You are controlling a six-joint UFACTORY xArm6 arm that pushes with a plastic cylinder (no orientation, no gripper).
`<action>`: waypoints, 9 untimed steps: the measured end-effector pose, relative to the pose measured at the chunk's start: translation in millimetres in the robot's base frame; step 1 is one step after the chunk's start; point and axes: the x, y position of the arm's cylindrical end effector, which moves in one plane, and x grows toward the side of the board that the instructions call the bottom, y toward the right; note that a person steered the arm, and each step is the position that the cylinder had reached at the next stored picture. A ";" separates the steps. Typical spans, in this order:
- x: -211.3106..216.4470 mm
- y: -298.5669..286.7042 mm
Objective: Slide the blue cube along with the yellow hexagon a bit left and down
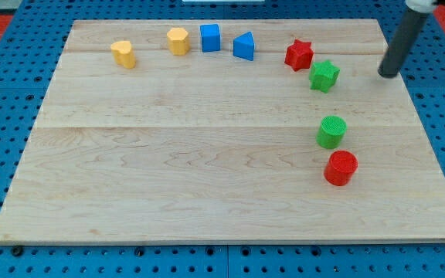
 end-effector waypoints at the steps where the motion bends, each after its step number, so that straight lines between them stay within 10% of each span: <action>1: -69.6 -37.8; 4: -81.4 -251.2; 9: -94.8 -340.7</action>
